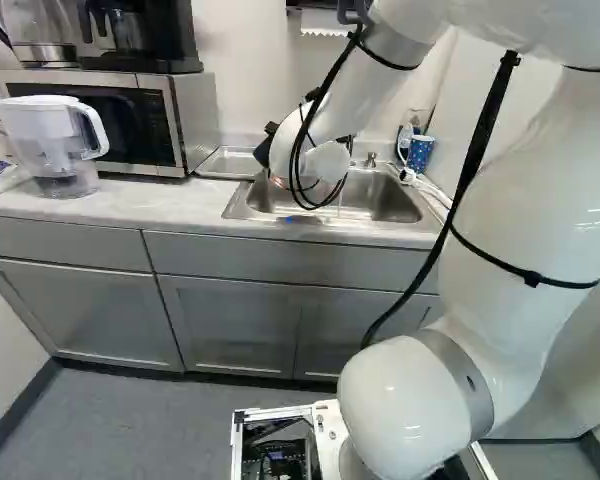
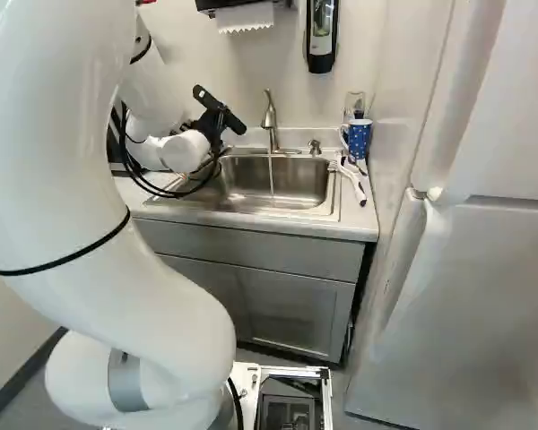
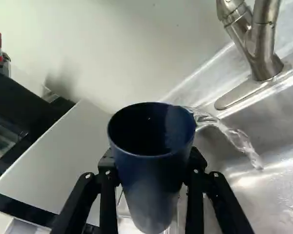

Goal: Rinse the cup and place it in the tray

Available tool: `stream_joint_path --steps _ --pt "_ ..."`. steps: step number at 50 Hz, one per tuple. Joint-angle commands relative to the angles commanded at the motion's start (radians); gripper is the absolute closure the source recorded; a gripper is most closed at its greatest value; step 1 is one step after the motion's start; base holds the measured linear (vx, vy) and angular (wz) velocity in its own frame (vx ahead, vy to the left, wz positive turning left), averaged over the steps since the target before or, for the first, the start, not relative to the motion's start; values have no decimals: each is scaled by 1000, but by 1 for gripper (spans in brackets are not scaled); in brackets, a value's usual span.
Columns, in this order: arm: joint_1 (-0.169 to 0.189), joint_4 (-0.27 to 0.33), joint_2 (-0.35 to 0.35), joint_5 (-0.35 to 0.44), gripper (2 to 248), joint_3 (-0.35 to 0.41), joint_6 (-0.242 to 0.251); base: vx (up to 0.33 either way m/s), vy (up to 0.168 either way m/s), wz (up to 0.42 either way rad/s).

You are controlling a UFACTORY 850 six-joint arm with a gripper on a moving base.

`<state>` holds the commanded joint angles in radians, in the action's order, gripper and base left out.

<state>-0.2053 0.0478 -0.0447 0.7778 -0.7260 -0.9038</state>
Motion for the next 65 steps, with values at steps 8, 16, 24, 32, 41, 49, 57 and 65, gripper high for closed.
stream_joint_path --steps 8,16,24,32,41,49,57,65 --pt "0 0 0 0 125 0 -84 0 0 0" --pt "0 0 0 0 125 0 -168 0 0 0" --pt "0 0 0 0 125 0 -252 0 0 0" --pt "0 0 0 0 125 0 -336 0 0 0" --pt "0 0 0 0 125 0 -431 0 0 0" --pt "0 0 0 0 125 0 -515 0 0 0" --pt "0 0 0 0 125 0 -599 0 0 0" --pt "0 0 0 0 125 0 -683 0 0 0"
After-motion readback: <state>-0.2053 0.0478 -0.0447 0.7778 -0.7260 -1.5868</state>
